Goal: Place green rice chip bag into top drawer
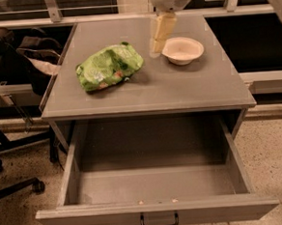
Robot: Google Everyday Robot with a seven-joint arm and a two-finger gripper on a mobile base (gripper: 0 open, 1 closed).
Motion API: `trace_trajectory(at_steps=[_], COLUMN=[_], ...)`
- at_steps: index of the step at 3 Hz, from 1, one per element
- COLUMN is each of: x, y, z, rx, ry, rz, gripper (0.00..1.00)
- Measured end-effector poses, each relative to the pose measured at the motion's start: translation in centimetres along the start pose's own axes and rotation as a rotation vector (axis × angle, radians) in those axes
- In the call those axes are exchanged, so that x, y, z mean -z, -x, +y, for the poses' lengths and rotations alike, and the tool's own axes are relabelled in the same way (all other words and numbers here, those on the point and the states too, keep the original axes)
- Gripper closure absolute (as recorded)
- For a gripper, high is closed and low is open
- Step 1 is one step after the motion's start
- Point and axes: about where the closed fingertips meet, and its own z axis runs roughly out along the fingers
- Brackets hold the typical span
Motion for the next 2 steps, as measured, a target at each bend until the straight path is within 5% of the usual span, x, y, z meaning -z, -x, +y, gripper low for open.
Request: trace_trajectory(at_steps=[1, 2], x=[-2.90, -2.89], y=[1.44, 1.43], z=[-2.20, -2.20], rx=[0.038, 0.038], ry=[0.062, 0.062], rz=[-0.032, -0.032], gripper=[0.00, 0.00])
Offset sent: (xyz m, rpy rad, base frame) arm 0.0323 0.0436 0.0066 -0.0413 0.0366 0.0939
